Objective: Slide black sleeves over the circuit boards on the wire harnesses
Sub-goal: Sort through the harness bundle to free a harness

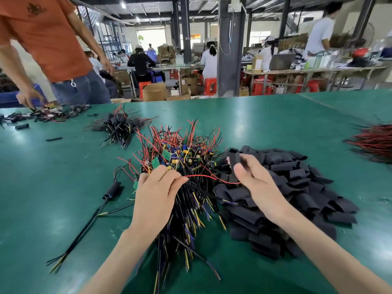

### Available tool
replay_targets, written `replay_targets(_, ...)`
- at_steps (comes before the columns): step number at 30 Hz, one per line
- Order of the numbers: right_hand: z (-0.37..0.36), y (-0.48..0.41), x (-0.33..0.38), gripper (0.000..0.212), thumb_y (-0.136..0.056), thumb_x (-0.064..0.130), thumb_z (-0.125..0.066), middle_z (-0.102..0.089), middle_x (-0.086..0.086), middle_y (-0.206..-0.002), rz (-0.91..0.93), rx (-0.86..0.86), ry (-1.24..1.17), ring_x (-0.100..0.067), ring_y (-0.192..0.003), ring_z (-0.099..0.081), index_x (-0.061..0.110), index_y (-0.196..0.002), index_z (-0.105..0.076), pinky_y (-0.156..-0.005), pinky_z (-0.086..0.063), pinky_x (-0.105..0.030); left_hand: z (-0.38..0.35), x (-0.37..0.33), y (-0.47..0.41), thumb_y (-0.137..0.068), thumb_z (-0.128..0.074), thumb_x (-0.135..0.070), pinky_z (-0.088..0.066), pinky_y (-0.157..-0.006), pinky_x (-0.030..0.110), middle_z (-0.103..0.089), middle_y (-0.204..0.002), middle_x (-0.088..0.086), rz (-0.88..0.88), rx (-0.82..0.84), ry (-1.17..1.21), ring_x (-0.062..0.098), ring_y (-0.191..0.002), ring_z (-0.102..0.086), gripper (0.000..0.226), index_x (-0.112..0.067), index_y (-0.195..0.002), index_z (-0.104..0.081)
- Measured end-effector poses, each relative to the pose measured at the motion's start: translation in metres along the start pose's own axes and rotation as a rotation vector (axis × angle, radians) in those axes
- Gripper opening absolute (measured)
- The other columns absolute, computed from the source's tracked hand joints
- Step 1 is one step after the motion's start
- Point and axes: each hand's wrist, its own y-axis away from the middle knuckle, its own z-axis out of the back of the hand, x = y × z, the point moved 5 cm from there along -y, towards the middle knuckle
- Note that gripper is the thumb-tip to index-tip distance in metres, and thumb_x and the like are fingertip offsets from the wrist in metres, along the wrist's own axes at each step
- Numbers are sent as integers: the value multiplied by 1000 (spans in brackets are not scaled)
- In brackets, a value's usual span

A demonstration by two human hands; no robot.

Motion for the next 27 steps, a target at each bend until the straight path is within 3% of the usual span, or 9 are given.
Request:
replay_targets(3, -3, 4, 8, 30, -90, 33, -51, -65, 2, -118, -70, 208, -340, -11, -118, -53, 13, -109, -63, -111, -30, -35, 5, -10, 1, -92, -45, -35, -31, -70, 33, -58, -70, -3, -111, -35, -70, 13, -71, -47, 34, -16, -75, -67)
replay_targets(7, -16, 20, 13, 67, -74, 37, -72, -52, -22, -130, -250, 640, -541, -31, -122, -49, -9, -119, -53, -110, -32, -39, -1, -26, 6, -95, -43, -33, -30, -74, 35, -54, -64, -6, -255, 12, -189, 20, -65, -56, 32, -21, -72, -63)
replay_targets(11, -29, 30, 14, 46, -84, 31, -48, -58, -22, -112, -310, 825, -434, -28, -91, -60, -5, -112, -52, -84, -48, -34, 0, -26, 4, -97, -41, -33, -31, -76, 35, -54, -63, -7, -221, 16, -224, 19, -64, -57, 34, -22, -71, -61)
replay_targets(15, -30, 27, 9, 41, -85, 29, -47, -56, -19, -98, -320, 785, -484, -28, -79, -56, -5, -106, -52, -78, -45, -35, -4, -25, 8, -90, -50, -13, -32, -87, 35, -61, -74, -7, -275, 111, -226, 19, -74, -61, 19, -21, -86, -67)
replay_targets(17, -31, 27, 7, 47, -82, 34, -55, -56, -19, -98, -308, 789, -505, -28, -79, -56, -6, -107, -52, -78, -45, -35, -9, -34, 13, -76, -60, 2, -36, -86, 30, -63, -86, -3, -350, 182, -85, 18, -83, -59, 31, -14, -101, -67)
replay_targets(21, -31, 25, 8, 40, -86, 32, -54, -58, -13, -104, -254, 787, -452, -22, -86, -59, -1, -109, -53, -80, -47, -30, -11, -42, 16, -76, -38, -1, -47, -80, 26, -63, -89, 4, -380, 247, 32, 16, -89, -49, 37, -5, -99, -67)
replay_targets(24, -23, 16, 1, 13, -96, 13, -45, -58, -5, -101, -143, 559, -144, -7, -90, -59, 10, -107, -51, -84, -47, -23, -4, -23, 12, -91, -40, -15, -52, -71, 34, -62, -90, 3, -93, 176, 110, 18, -87, -55, 27, -9, -97, -66)
replay_targets(27, -13, 7, 0, 20, -95, 5, -48, -51, 9, -99, 46, 323, 282, 0, -91, -48, 16, -111, -49, -88, -37, -20, 2, -13, 11, -96, -45, -19, -43, -78, 21, -65, -93, 0, 56, 66, 229, 12, -88, -55, 23, -9, -97, -66)
